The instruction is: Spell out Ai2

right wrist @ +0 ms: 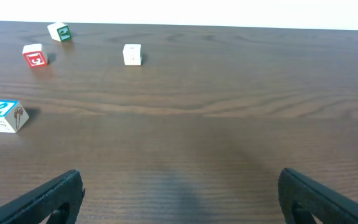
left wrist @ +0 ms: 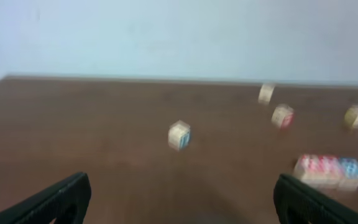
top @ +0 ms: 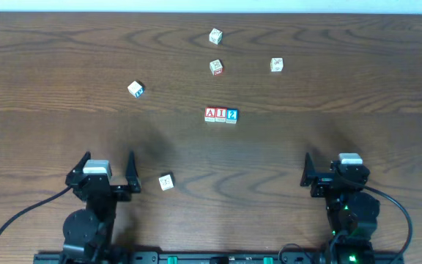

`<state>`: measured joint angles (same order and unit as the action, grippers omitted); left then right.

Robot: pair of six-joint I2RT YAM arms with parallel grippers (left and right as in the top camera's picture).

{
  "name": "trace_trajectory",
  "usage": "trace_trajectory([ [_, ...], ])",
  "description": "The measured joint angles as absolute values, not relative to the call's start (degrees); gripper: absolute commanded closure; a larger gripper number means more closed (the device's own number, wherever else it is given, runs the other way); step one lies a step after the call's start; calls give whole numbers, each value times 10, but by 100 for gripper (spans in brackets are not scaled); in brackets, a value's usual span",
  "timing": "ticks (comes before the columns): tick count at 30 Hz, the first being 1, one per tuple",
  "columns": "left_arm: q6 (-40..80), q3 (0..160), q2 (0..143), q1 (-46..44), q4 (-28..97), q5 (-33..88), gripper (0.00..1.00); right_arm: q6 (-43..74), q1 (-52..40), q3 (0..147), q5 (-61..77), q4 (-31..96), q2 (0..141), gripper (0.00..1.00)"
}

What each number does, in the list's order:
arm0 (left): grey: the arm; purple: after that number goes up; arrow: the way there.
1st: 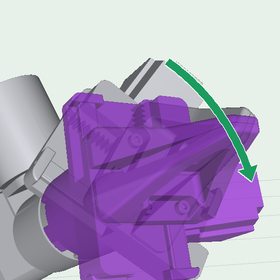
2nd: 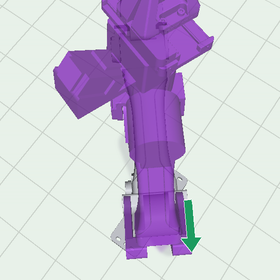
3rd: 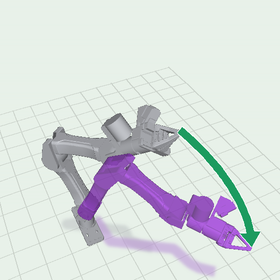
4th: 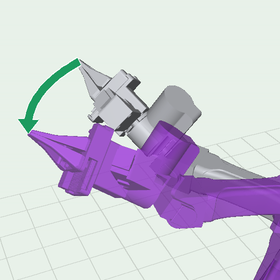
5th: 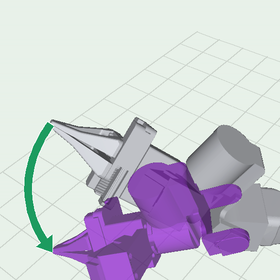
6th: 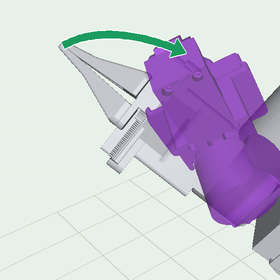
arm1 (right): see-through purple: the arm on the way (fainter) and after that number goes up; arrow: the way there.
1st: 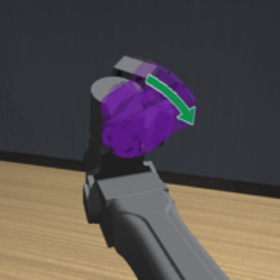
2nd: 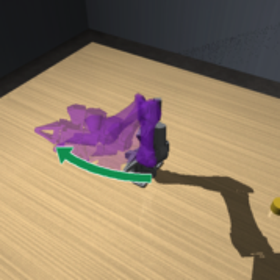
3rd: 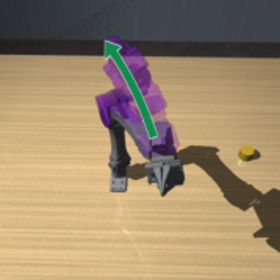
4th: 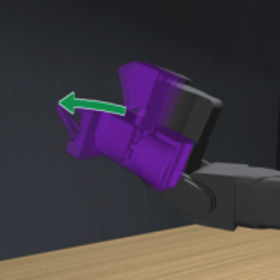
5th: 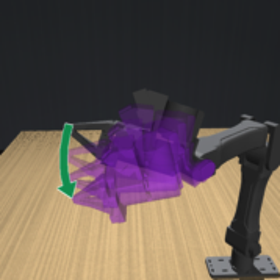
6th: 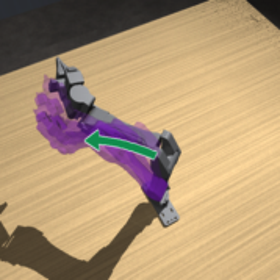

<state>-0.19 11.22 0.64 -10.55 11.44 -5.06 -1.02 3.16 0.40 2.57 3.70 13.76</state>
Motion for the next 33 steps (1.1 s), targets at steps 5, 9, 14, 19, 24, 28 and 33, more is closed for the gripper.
trace_trajectory([
  [5,0,67,6,-105,-24,-39,5,-10,32,4,26,37,138,1],
  [9,0,31,6,-105,-61,-29,5,-10,32,4,26,37,138,1],
  [14,0,8,6,-100,-77,-25,5,-10,32,4,26,37,138,1],
  [19,0,4,6,-81,-87,-21,5,-10,32,4,26,37,138,1],
  [24,0,4,6,-69,-74,-29,5,-10,32,4,26,37,138,1],
  [28,0,4,6,-69,-20,-32,5,-10,32,4,26,37,138,1],
  [33,0,8,6,-69,4,-26,5,-10,32,4,26,37,138,1],
])
